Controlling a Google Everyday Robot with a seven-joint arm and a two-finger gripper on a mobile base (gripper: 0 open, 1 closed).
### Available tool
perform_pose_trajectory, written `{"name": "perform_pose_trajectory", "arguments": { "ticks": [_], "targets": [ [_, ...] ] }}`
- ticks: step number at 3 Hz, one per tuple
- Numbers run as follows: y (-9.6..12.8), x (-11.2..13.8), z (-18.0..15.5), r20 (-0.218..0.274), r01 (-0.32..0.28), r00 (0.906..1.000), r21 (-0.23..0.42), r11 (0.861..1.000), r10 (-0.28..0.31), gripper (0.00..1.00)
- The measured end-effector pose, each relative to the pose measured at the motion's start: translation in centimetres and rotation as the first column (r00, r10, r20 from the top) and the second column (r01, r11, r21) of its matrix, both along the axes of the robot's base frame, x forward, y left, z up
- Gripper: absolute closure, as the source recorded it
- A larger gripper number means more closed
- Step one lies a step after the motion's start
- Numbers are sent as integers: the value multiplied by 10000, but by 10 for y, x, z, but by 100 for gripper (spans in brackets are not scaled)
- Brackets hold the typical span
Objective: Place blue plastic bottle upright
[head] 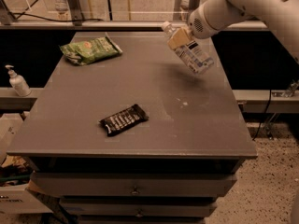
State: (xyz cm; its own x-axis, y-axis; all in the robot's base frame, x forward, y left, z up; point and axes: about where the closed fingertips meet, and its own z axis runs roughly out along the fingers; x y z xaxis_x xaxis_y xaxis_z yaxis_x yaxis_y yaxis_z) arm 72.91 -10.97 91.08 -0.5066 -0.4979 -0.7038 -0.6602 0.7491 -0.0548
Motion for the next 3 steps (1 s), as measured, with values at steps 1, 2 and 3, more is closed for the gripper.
{"name": "perform_pose_trajectory", "arguments": {
  "ticks": [1, 2, 3],
  "targets": [
    [2, -2, 16, 567, -110, 9984, 1680, 9857, 15, 100],
    [2, -2, 36, 1194, -322, 9928, 3104, 9501, -54, 100],
    [-2, -5, 48, 1652, -482, 9860, 4062, 9125, -214, 100]
  ]
}}
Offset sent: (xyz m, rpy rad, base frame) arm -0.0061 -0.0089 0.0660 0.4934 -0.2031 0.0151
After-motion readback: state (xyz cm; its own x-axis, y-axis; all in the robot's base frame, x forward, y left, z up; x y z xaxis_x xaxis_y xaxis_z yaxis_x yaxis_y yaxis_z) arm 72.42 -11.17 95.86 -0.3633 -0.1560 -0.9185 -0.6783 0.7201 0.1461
